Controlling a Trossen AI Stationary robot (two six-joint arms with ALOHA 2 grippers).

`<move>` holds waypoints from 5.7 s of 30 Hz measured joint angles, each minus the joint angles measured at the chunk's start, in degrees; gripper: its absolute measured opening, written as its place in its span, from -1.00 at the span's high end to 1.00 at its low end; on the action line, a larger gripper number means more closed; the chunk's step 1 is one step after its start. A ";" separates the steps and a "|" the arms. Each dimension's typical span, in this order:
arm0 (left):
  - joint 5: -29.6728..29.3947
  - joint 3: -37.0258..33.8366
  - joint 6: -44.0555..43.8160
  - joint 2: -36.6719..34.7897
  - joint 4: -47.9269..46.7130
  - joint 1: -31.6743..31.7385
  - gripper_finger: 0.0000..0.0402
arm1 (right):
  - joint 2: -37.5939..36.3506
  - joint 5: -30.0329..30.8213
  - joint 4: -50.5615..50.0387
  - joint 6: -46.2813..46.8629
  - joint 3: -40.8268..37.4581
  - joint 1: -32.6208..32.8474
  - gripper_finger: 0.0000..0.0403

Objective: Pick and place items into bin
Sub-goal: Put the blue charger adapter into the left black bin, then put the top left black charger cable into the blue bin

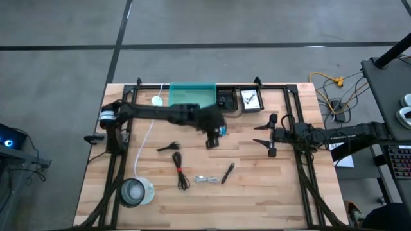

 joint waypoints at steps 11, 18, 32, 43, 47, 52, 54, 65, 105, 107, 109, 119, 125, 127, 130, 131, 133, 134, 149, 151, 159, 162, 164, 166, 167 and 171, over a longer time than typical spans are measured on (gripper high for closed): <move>4.20 0.44 14.56 3.73 11.62 9.09 0.34 | 0.00 0.48 3.13 -0.25 0.00 -0.01 -0.07; 4.36 2.61 20.10 6.71 13.07 13.28 0.34 | 0.02 1.17 3.93 0.97 0.00 0.00 -0.07; 4.30 6.31 18.59 11.99 21.09 20.16 0.34 | 0.00 4.11 5.15 0.63 0.00 -0.02 -0.07; 3.96 10.78 18.57 17.62 18.98 23.61 0.34 | 0.00 5.95 6.53 -0.34 0.00 0.00 -0.07; 3.94 10.96 18.74 18.62 19.02 23.73 0.34 | 0.00 6.09 6.58 -0.30 0.00 0.00 -0.07; 3.99 10.96 18.57 18.62 18.32 23.71 0.25 | 0.02 6.08 6.62 -0.28 0.00 0.00 -0.07; 3.99 10.93 18.55 18.62 18.33 23.61 0.22 | 0.02 6.09 6.62 -0.32 0.00 0.00 -0.07; 4.10 10.93 18.59 18.57 18.43 23.37 0.18 | 0.02 6.07 6.64 -2.21 0.00 0.00 -0.07; -3.03 0.10 -2.51 -3.72 -40.51 2.26 0.17 | 0.01 5.97 6.77 -3.71 0.00 -0.15 -0.07; -3.03 -2.97 -2.55 -3.72 -41.27 2.27 0.17 | 0.00 5.96 6.80 -3.79 0.00 -0.15 -0.07; -3.01 -5.48 -2.55 -3.67 -41.07 2.27 0.17 | 0.00 5.96 6.80 -3.79 0.00 -0.15 -0.07; -3.14 -16.07 -5.79 -3.67 -39.63 2.24 0.17 | 0.00 5.99 6.78 -3.79 0.00 -0.15 -0.07; -4.43 -20.18 -8.55 -3.67 -38.29 2.25 0.17 | 0.00 6.01 6.78 -3.79 0.00 -0.15 -0.07; -4.45 -21.18 -8.51 -3.67 -37.43 2.27 0.17 | 0.00 6.01 6.78 -3.79 0.00 -0.15 -0.07; -4.44 -22.76 -8.56 -3.67 -34.96 2.27 0.17 | 0.01 6.01 6.78 -3.79 0.00 -0.15 -0.07; -4.43 -23.09 -8.58 -3.67 -34.57 2.27 0.17 | 0.01 6.01 6.78 -3.79 0.00 -0.15 -0.07; -4.39 -23.78 -8.63 -3.67 -33.67 2.22 0.17 | 0.00 6.01 6.78 -3.79 0.00 -0.15 -0.07; -4.36 -24.05 -8.67 -3.67 -33.24 2.22 0.17 | 0.01 6.01 6.78 -3.79 0.00 -0.15 -0.07; -4.08 -25.20 -3.93 -5.36 -34.17 2.22 0.17 | 0.00 6.01 6.75 -3.79 0.00 -0.15 -0.07; -4.08 -25.39 -1.15 -6.56 -34.33 2.22 0.17 | 0.01 6.00 6.75 -3.79 0.00 -0.15 -0.07; 0.53 -25.47 1.74 -11.84 -30.96 2.07 0.17 | 0.02 6.01 6.64 -3.79 0.00 -0.15 -0.07; 3.52 -25.58 -1.28 -12.17 -28.90 1.28 0.17 | 0.00 6.01 6.56 -3.77 0.00 -0.15 -0.07; 4.64 -26.05 -2.46 -12.15 -28.94 0.56 0.17 | 0.00 6.00 6.54 -3.76 0.00 -0.15 -0.07; 4.76 -26.92 -2.90 -12.16 -29.04 -0.23 0.17 | 0.02 6.00 6.51 -3.65 0.00 -0.15 -0.07; 4.77 -27.46 -3.80 -12.15 -29.00 -0.49 0.17 | 0.02 5.99 6.51 -3.62 0.00 -0.14 -0.07; 4.74 -29.97 -6.99 -12.15 -28.43 -0.84 0.17 | 0.01 6.01 6.51 -3.62 0.00 -0.15 -0.07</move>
